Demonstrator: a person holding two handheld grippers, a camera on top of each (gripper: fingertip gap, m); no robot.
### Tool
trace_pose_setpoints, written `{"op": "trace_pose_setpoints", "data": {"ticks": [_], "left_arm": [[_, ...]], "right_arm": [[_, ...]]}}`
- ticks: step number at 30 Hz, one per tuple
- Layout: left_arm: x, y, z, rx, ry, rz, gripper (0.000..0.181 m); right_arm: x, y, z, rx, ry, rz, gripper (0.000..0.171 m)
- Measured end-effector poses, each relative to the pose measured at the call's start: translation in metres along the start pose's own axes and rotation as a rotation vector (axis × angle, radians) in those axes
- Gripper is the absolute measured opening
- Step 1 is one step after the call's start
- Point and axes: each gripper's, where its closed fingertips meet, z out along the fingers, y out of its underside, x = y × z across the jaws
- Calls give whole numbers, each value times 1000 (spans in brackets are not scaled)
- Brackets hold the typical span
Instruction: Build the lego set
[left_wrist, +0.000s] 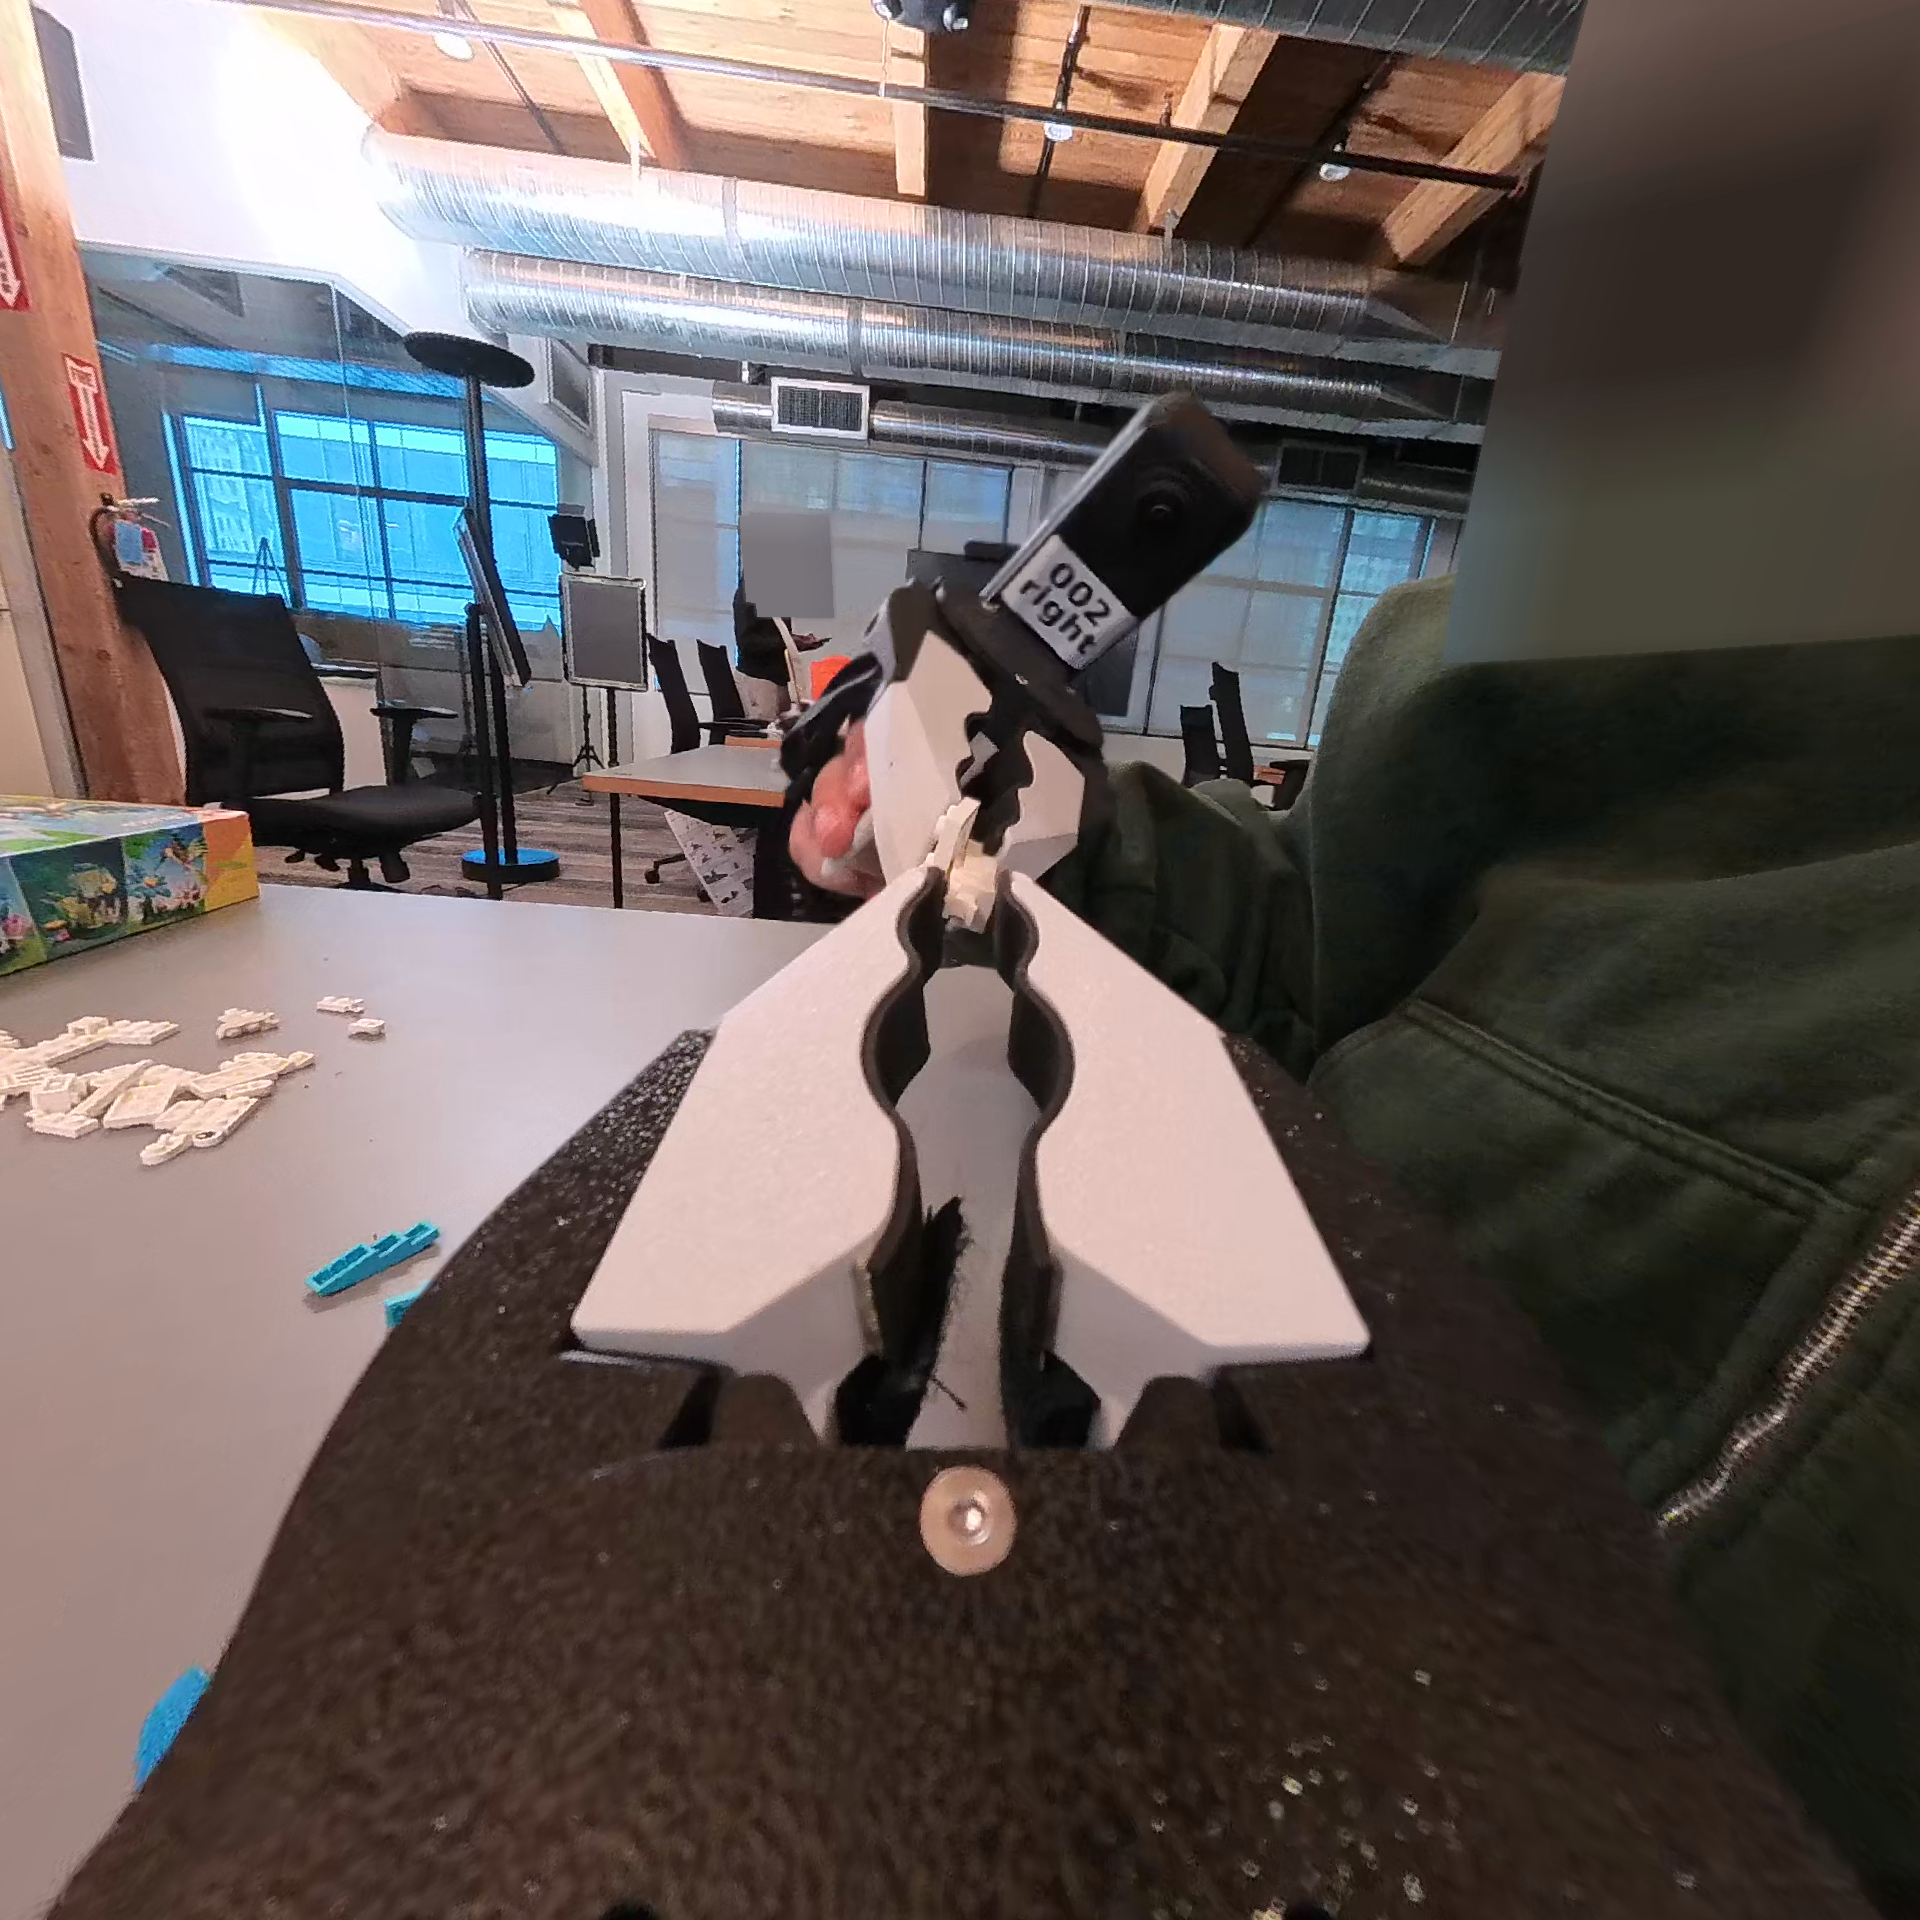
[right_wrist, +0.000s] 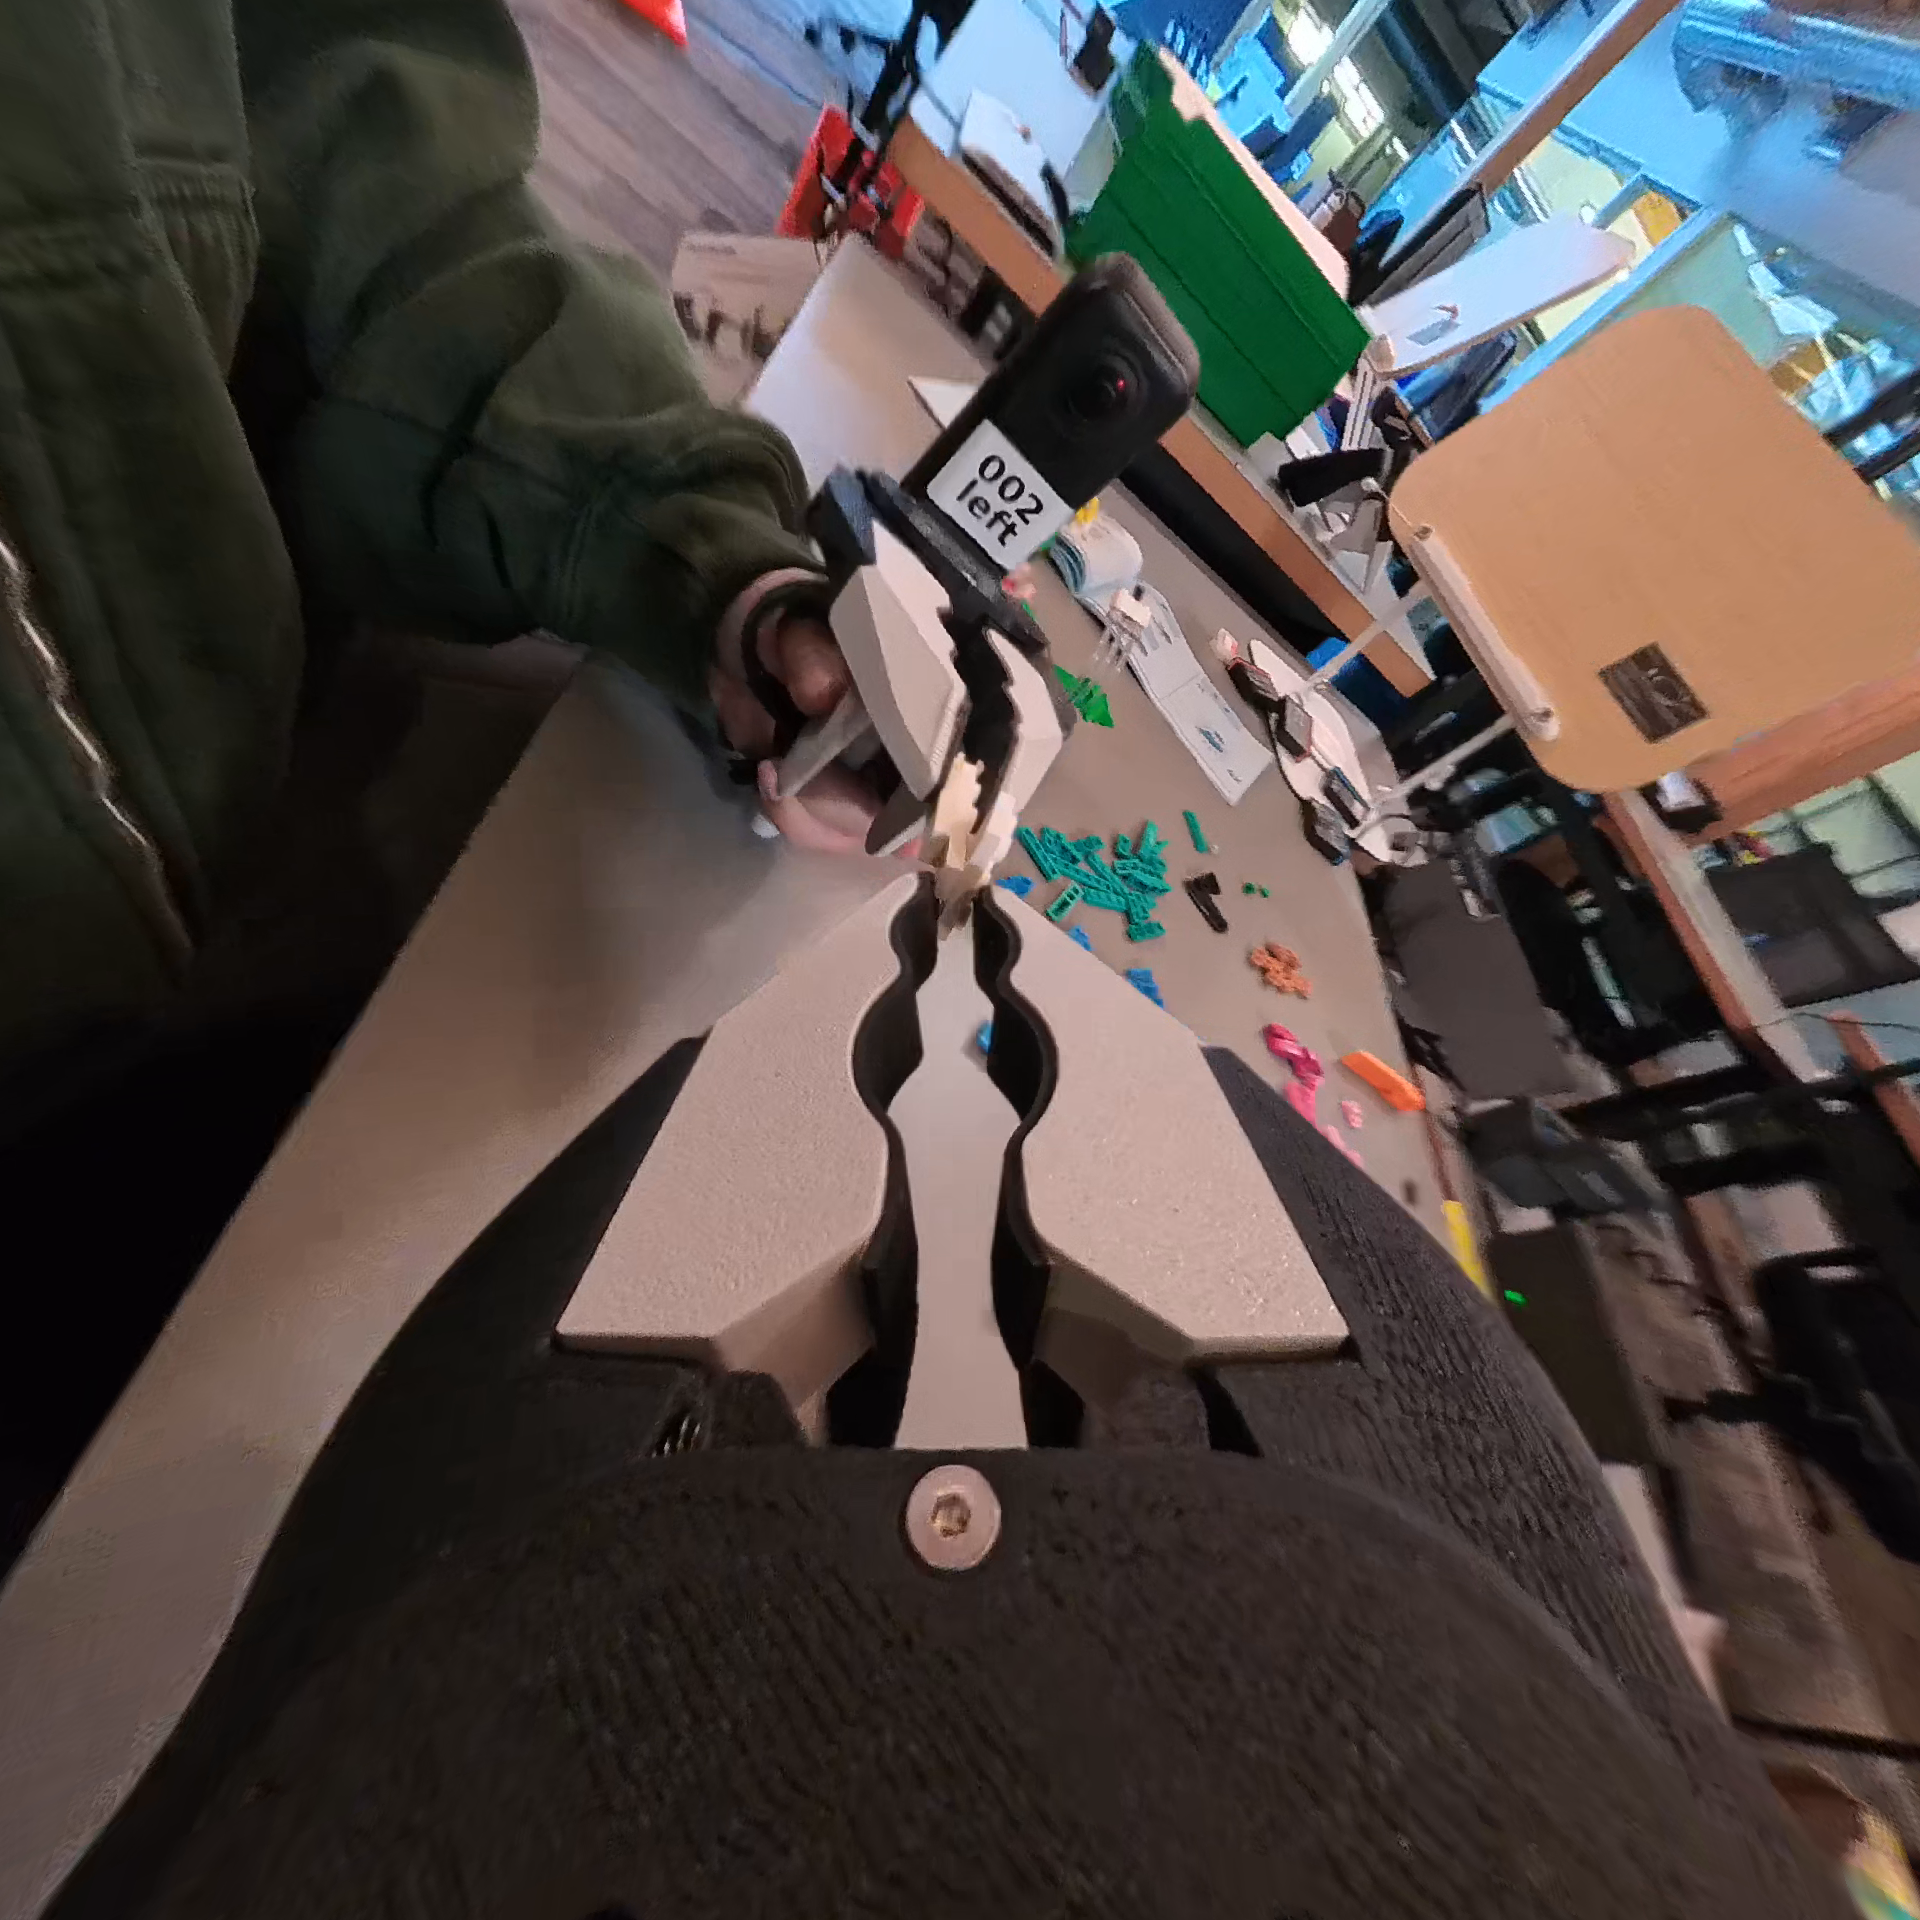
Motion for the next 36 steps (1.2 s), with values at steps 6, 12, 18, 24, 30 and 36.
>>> {"op": "trace_pose_setpoints", "data": {"ticks": [6,12,18,24,30,36], "left_arm": [[3,-4,0,-3,31,-27,7],[1,-2,-1,-17,23,-33,7],[3,-4,-2,-14,33,-31,6],[4,-3,-2,-8,50,-54,7],[6,-8,-2,15,60,-54,6],[6,-11,-3,37,66,-72,6]], "right_arm": [[1,-6,-1,-58,22,-59,7],[0,-6,1,-13,-8,46,10],[0,-8,1,-2,15,4,8],[1,-9,0,-115,65,-200,8],[0,-15,1,16,-16,64,9],[-3,-19,-1,132,-112,282,17]]}}
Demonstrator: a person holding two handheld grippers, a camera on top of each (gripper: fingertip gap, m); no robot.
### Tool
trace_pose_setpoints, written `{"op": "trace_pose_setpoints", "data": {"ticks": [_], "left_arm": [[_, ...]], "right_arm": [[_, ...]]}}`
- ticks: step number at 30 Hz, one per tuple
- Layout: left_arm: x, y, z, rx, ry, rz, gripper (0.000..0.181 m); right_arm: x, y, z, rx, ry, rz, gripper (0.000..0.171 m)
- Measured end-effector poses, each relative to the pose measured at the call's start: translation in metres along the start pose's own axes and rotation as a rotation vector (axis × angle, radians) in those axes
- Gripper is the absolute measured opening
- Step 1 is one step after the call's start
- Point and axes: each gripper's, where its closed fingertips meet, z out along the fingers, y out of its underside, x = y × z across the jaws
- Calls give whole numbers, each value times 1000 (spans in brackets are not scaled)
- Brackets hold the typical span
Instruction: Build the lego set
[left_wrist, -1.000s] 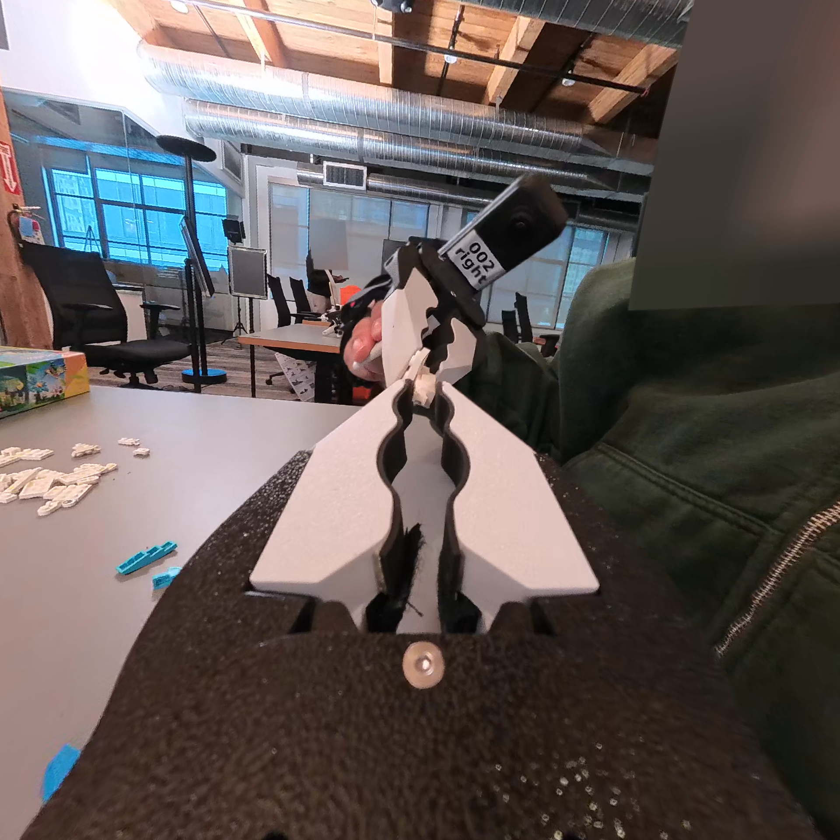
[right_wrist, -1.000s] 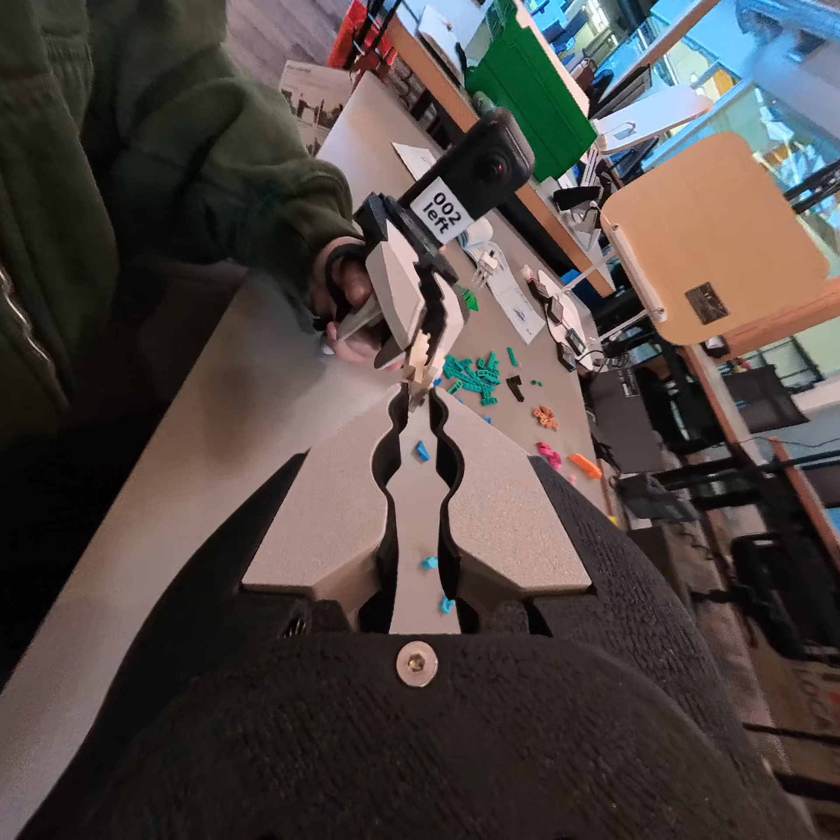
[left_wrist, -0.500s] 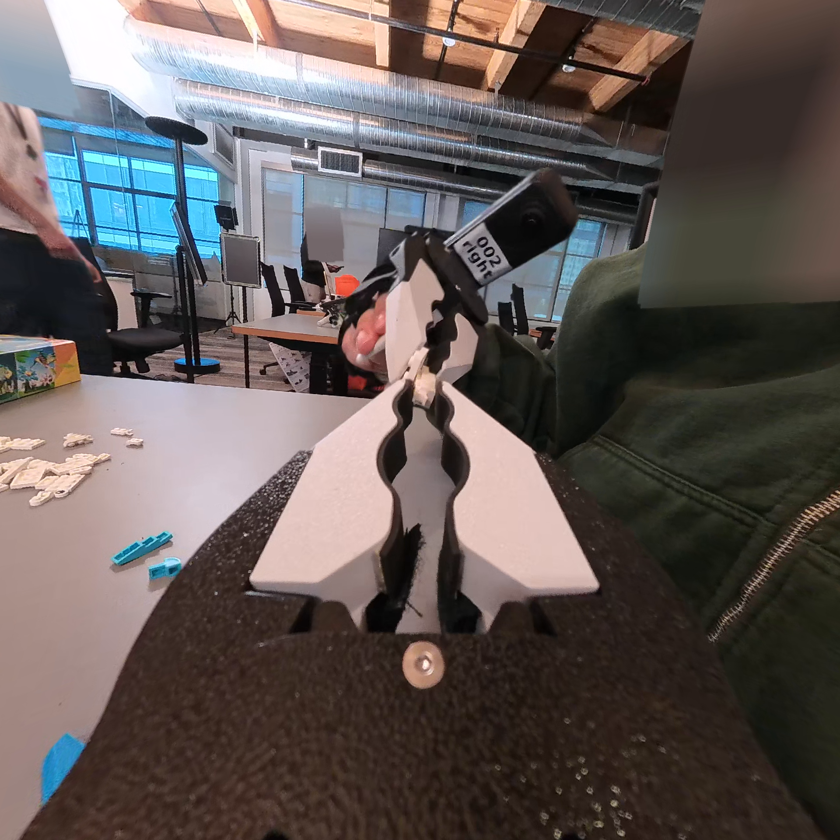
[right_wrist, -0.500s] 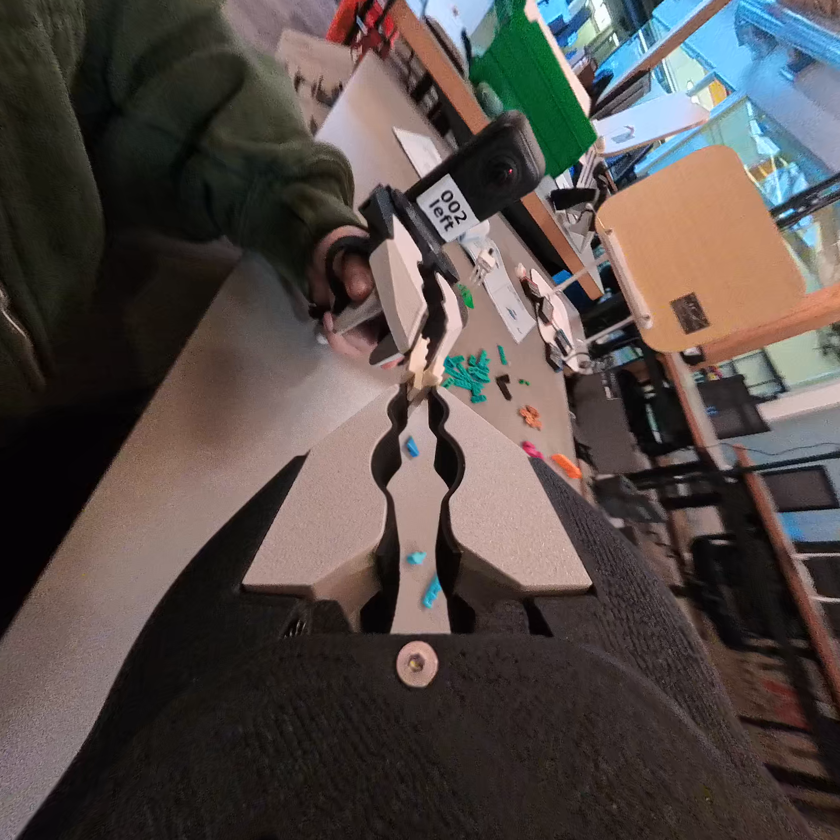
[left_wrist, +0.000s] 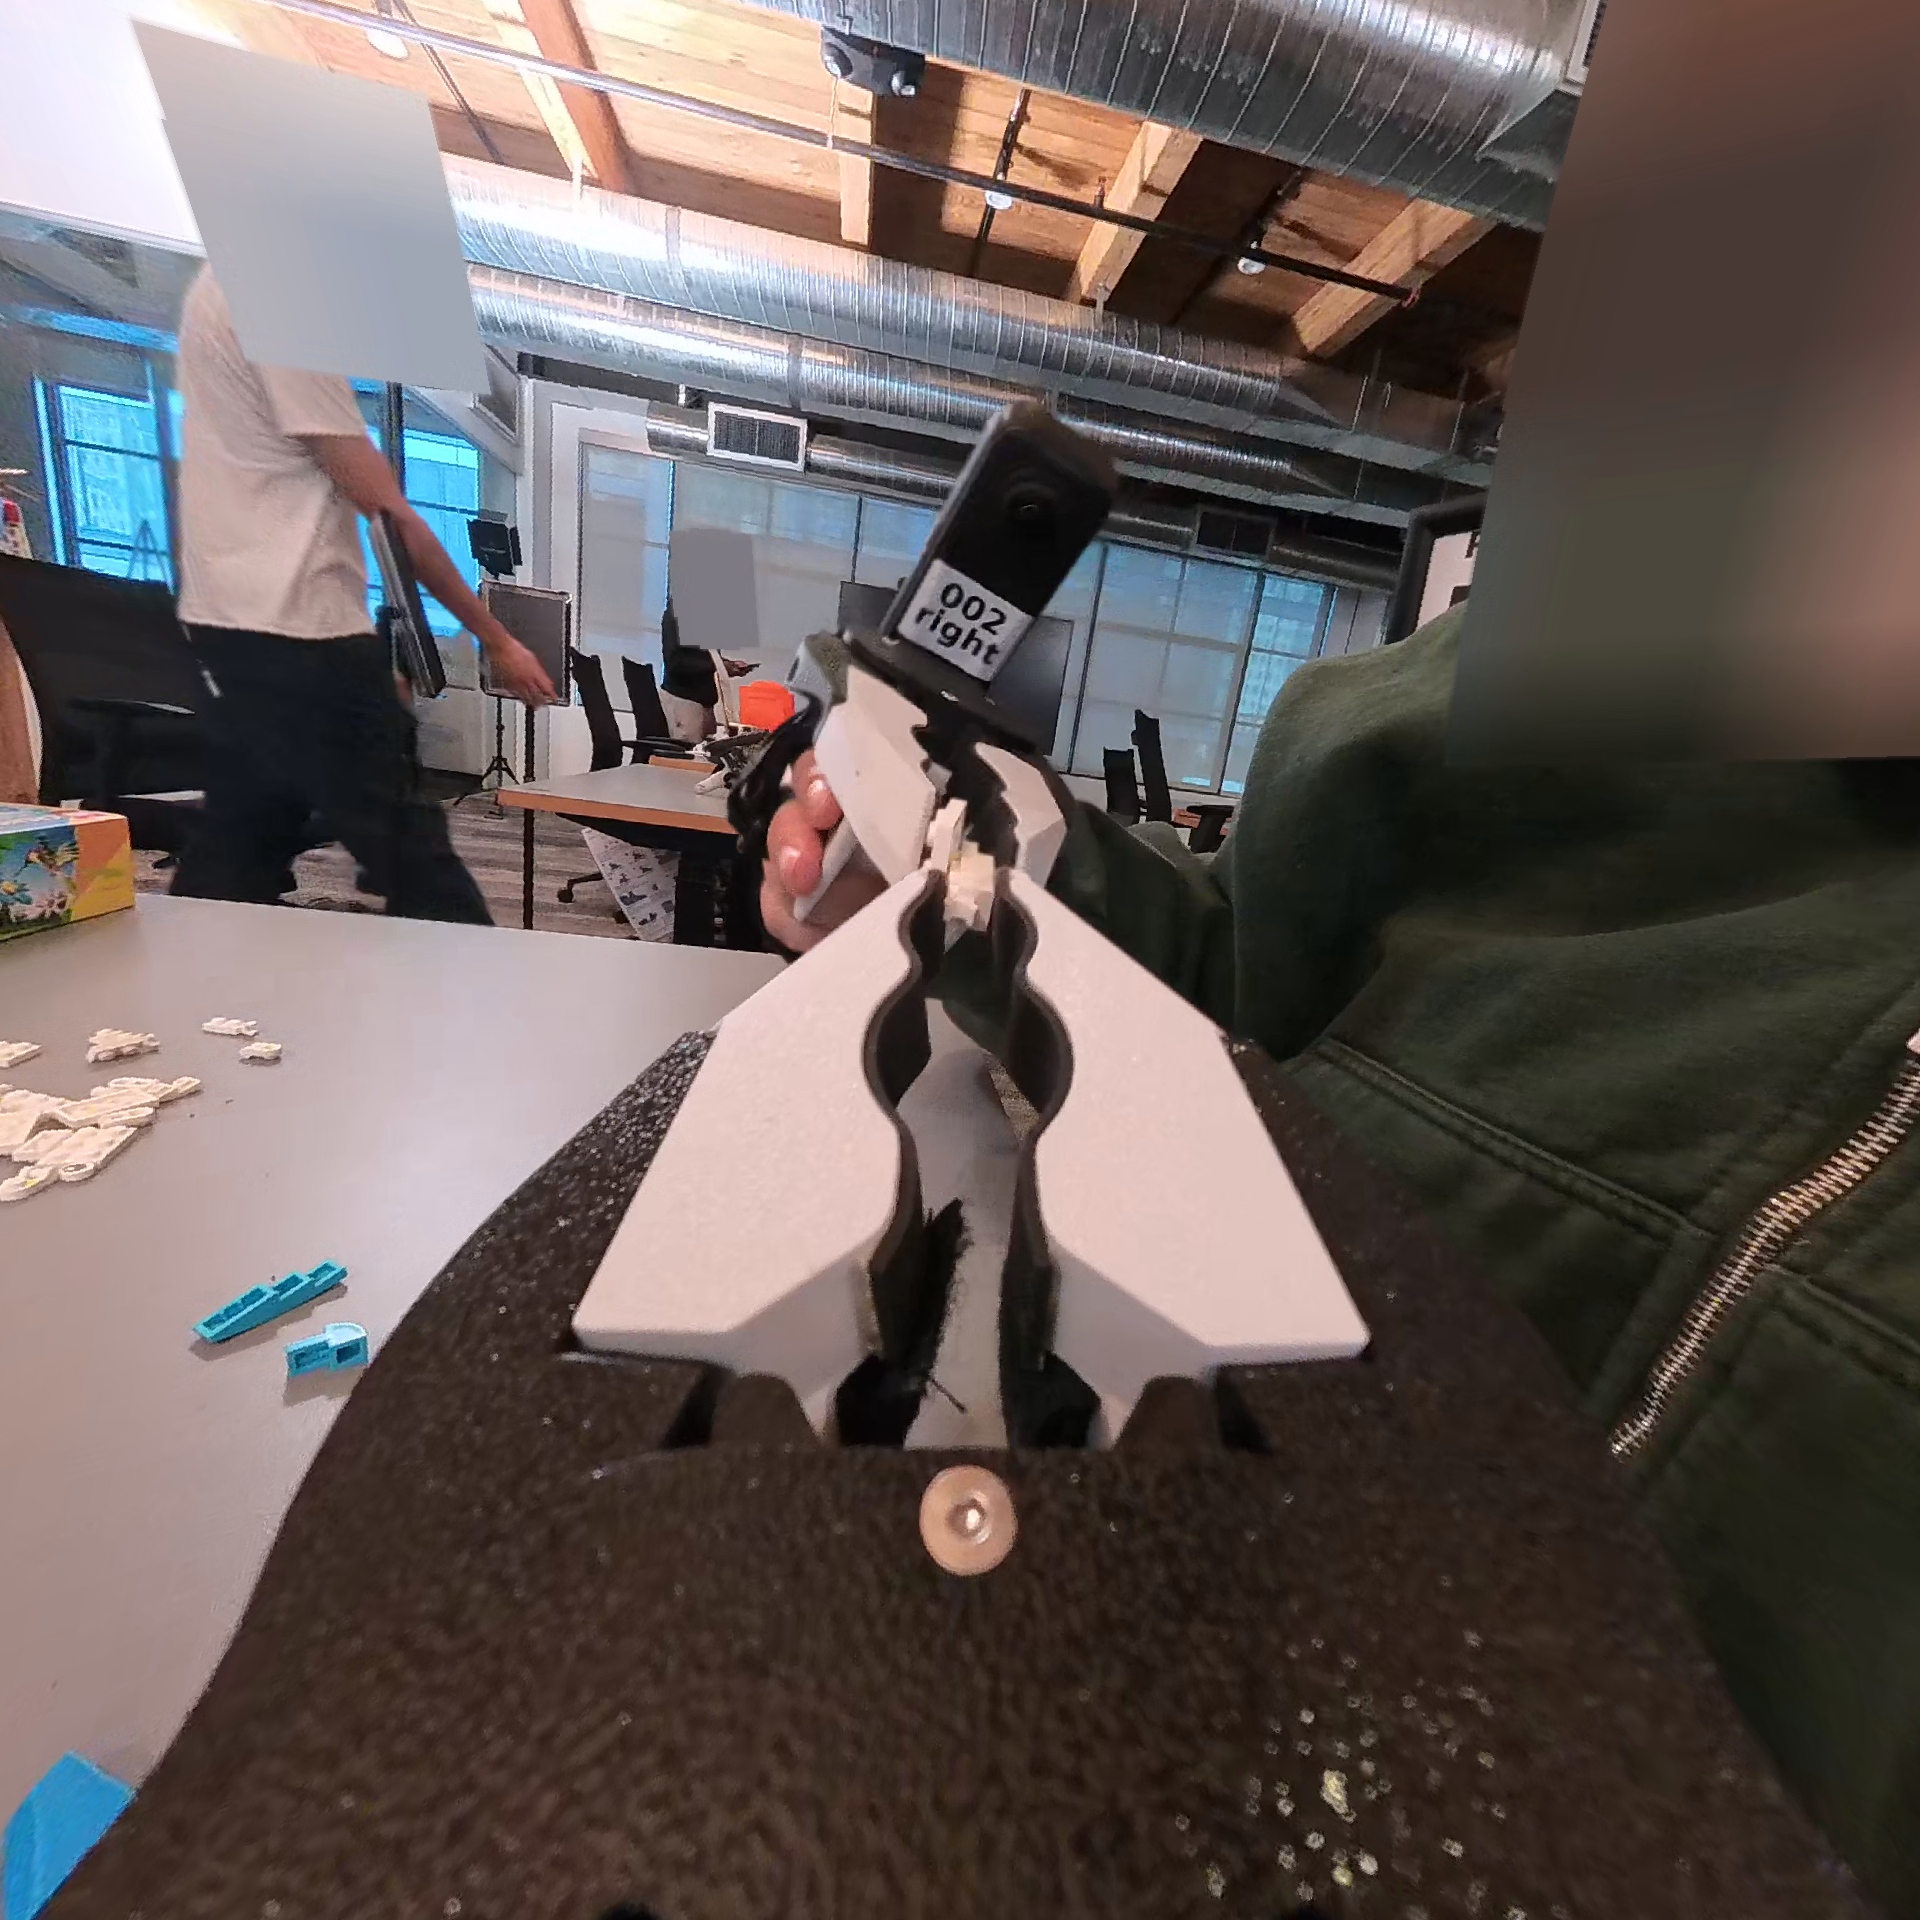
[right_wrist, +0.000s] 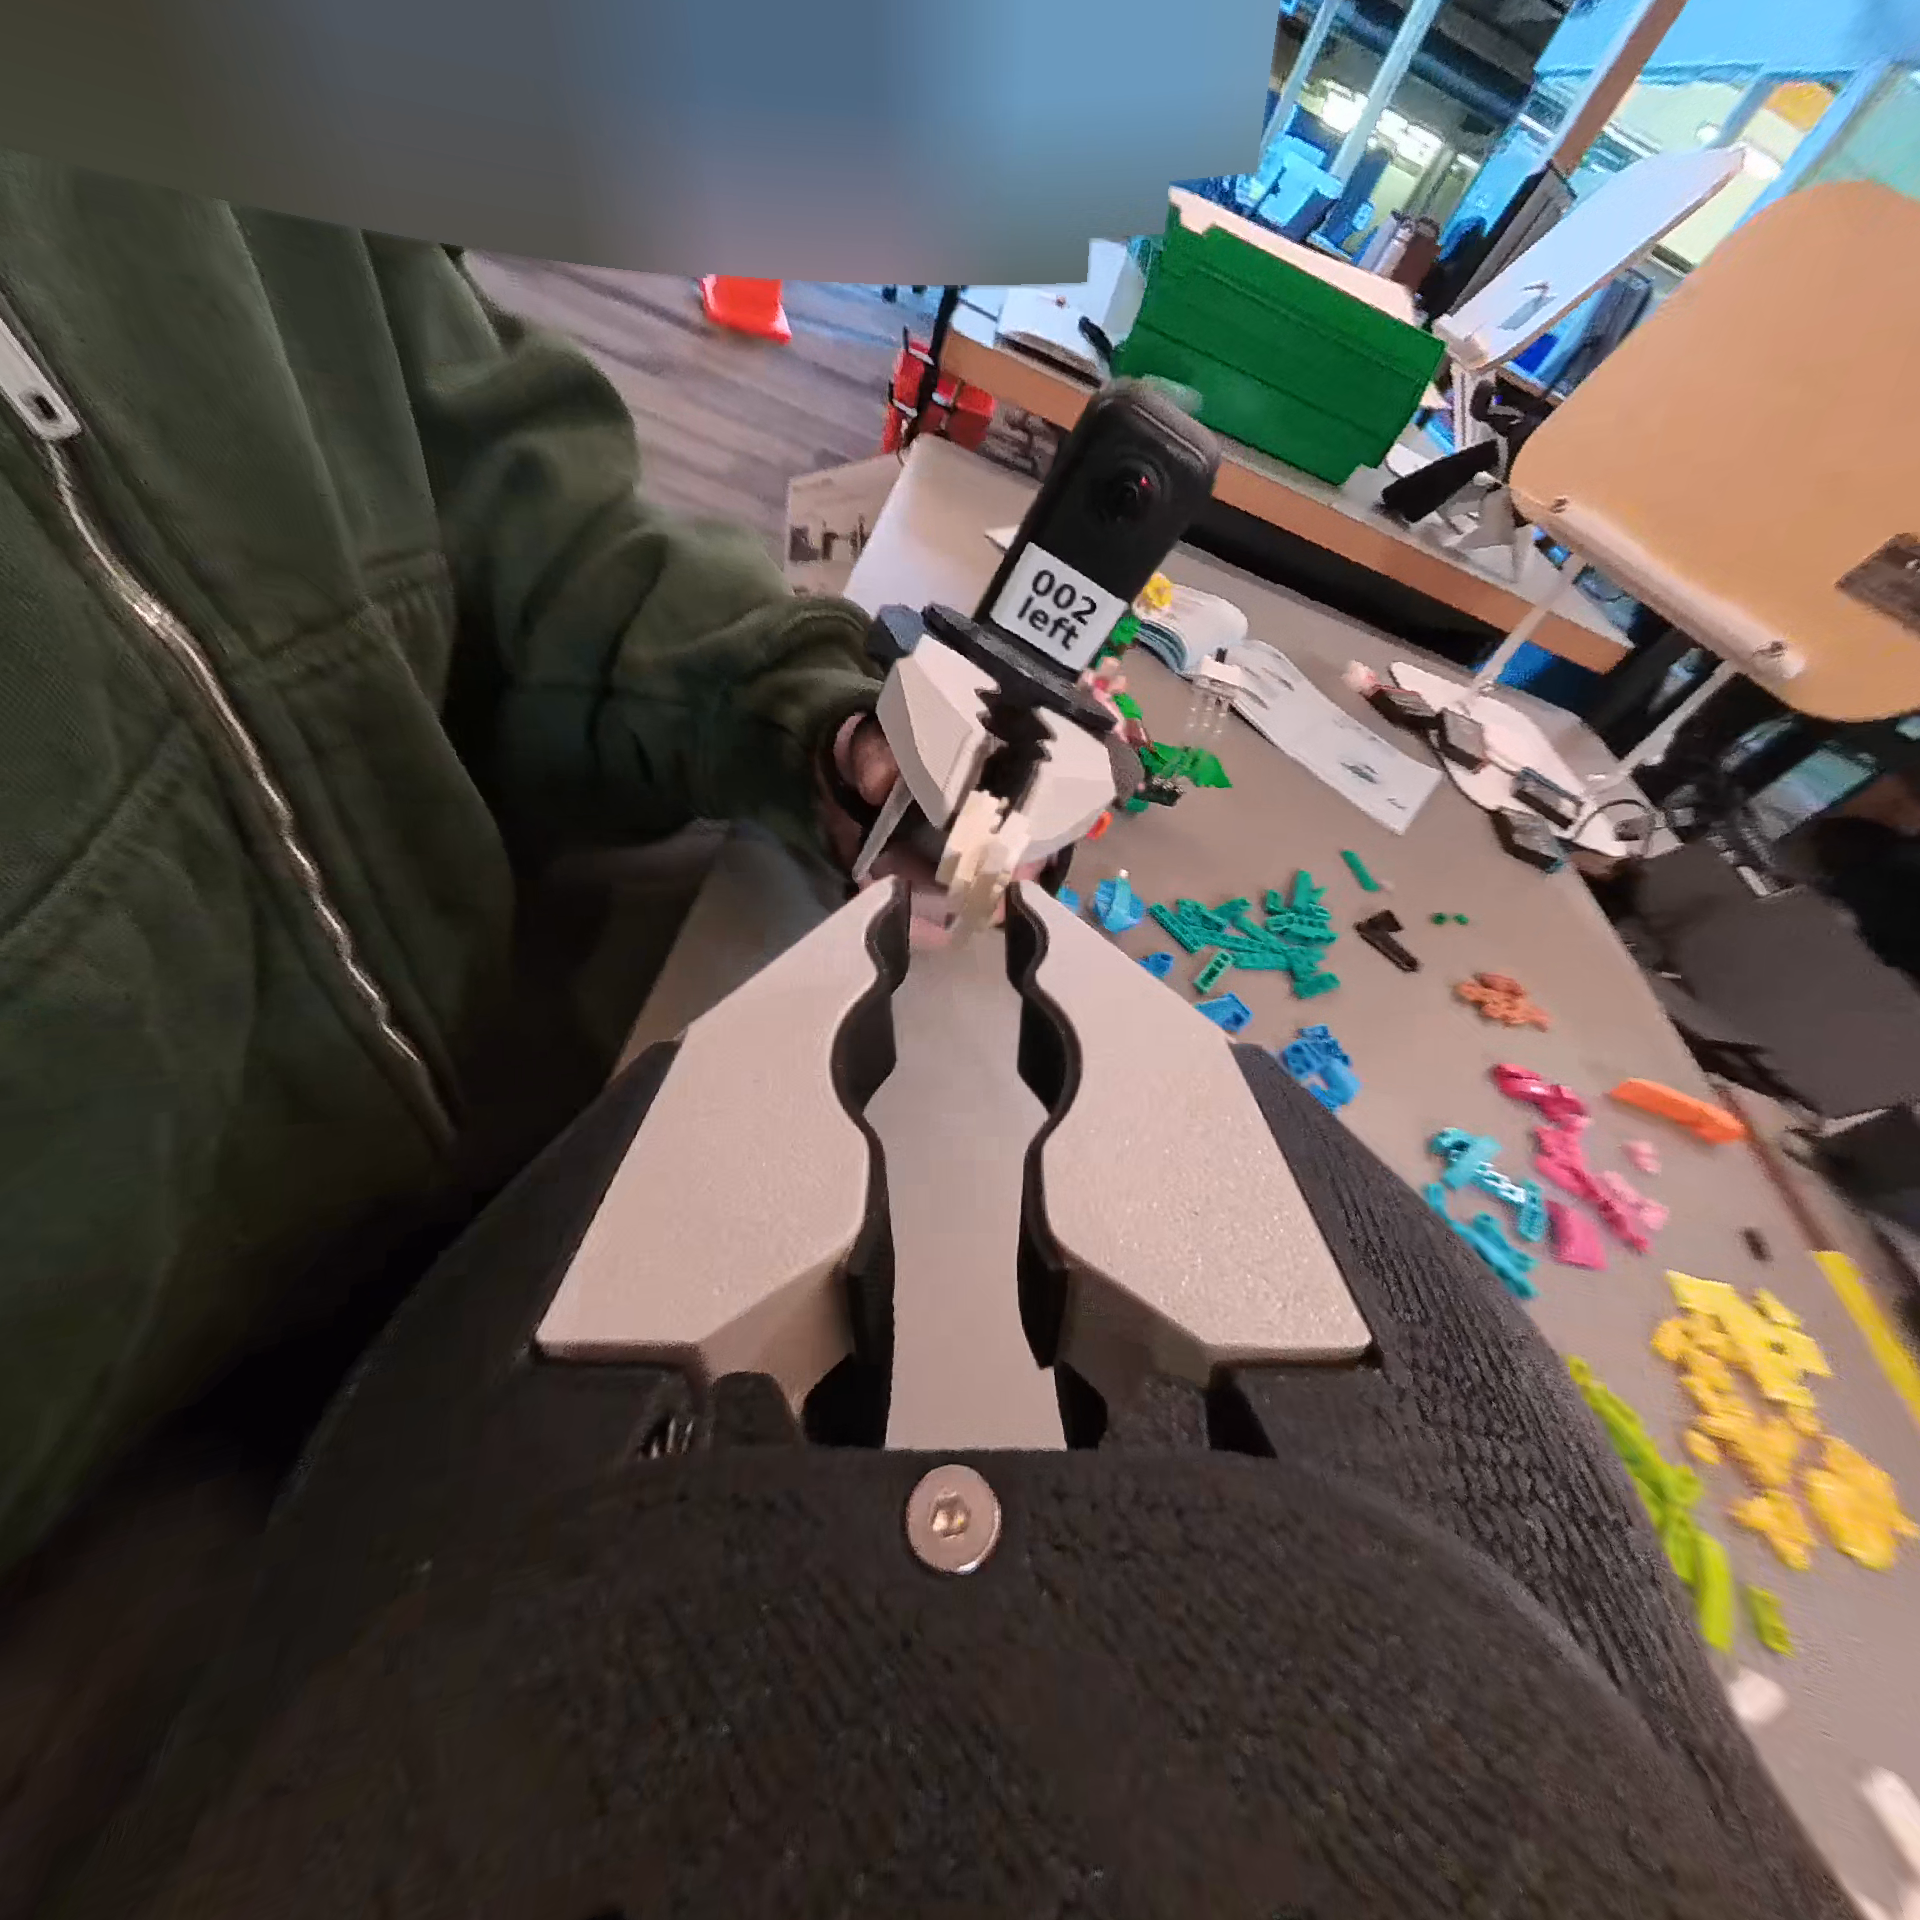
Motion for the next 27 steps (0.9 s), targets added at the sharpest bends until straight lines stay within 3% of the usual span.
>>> {"op": "trace_pose_setpoints", "data": {"ticks": [10,15,27], "left_arm": [[-7,-1,-2,-4,-63,61,6],[-10,-1,-2,-11,-88,72,6],[-11,-1,-4,-2,-82,41,6]], "right_arm": [[5,-1,1,92,-39,203,22],[13,3,2,68,51,127,12],[16,2,4,48,133,-18,12]]}}
